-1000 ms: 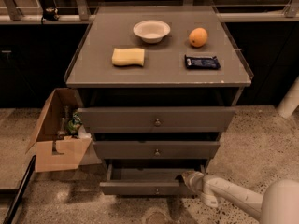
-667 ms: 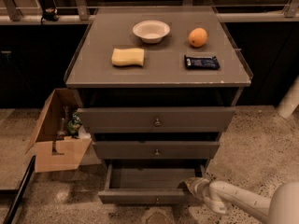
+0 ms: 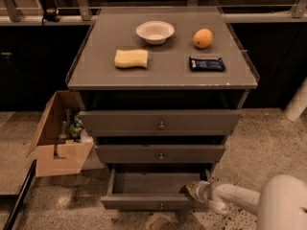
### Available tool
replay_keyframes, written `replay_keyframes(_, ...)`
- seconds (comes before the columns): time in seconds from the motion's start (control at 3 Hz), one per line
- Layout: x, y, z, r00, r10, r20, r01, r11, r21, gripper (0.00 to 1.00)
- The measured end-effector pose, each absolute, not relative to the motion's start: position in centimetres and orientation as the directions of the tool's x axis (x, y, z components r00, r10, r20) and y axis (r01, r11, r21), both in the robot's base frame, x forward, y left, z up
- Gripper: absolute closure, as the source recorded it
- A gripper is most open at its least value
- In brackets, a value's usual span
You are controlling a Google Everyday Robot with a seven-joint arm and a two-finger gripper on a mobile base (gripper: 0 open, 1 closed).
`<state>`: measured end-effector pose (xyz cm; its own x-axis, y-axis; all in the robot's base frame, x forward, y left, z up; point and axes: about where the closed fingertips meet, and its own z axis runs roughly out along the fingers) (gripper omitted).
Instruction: Open bottom drawer
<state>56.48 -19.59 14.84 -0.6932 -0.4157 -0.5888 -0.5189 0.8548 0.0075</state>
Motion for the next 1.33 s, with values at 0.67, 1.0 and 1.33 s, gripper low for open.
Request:
replay_keyframes(0.67,54.6,-19.1,13.4,-0.702,-0.437,-0.562,-0.559,0.828,0.055,1.0)
replay_keyframes(1.0,52.6,-19.1,13.0,-0.705,-0.431,-0.563,-0.567,0.82,0.081,1.0)
replay_keyframes(1.33,52.5,-19.1,13.2,-0.704,-0.428,-0.566,-0.566,0.82,0.084,0.74)
